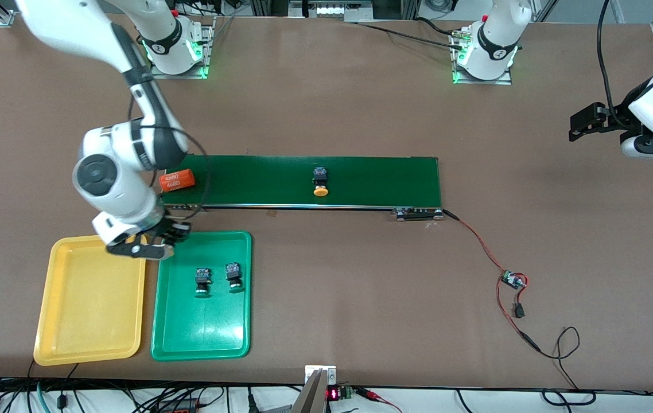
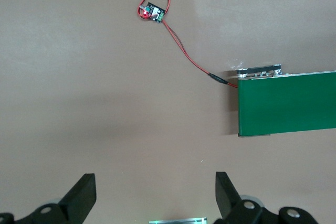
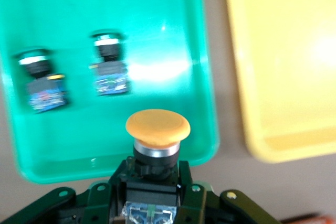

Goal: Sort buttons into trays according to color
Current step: 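Carry the yellow button into the yellow tray and open the right gripper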

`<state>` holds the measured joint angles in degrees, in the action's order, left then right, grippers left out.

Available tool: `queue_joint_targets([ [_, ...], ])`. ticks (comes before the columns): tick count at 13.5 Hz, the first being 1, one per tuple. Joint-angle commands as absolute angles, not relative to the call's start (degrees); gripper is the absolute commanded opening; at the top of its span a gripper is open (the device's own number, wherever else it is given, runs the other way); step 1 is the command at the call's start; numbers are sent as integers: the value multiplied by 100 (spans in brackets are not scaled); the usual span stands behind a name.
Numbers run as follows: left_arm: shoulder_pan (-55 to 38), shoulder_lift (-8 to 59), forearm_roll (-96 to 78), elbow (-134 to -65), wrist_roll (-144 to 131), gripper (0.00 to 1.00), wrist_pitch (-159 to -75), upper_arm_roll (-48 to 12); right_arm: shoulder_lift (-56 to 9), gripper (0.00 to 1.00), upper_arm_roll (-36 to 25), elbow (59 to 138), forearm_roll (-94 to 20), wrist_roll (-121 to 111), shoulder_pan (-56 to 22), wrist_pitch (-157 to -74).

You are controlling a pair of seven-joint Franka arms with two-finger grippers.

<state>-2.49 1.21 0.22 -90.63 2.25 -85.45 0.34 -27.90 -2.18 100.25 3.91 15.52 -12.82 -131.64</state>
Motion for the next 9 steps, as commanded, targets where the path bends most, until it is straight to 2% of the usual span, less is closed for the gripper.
queue_joint_targets([
  [1, -281, 176, 97, -8895, 255, 100, -8420, 0, -3005, 13, -211, 9721, 518, 602, -986, -13078],
  [3, -299, 176, 105, -8886, 255, 100, -8455, 0, -3163, 13, -202, 9642, 536, -242, -608, -13148],
  [5, -316, 176, 105, -8895, 255, 100, -8446, -9, -3505, 13, -202, 9195, 501, -929, -344, -13114],
  [9, -255, 185, 132, -8903, 255, 100, -8446, 17, -3998, 13, -202, 8790, 527, -1344, -141, -13131],
])
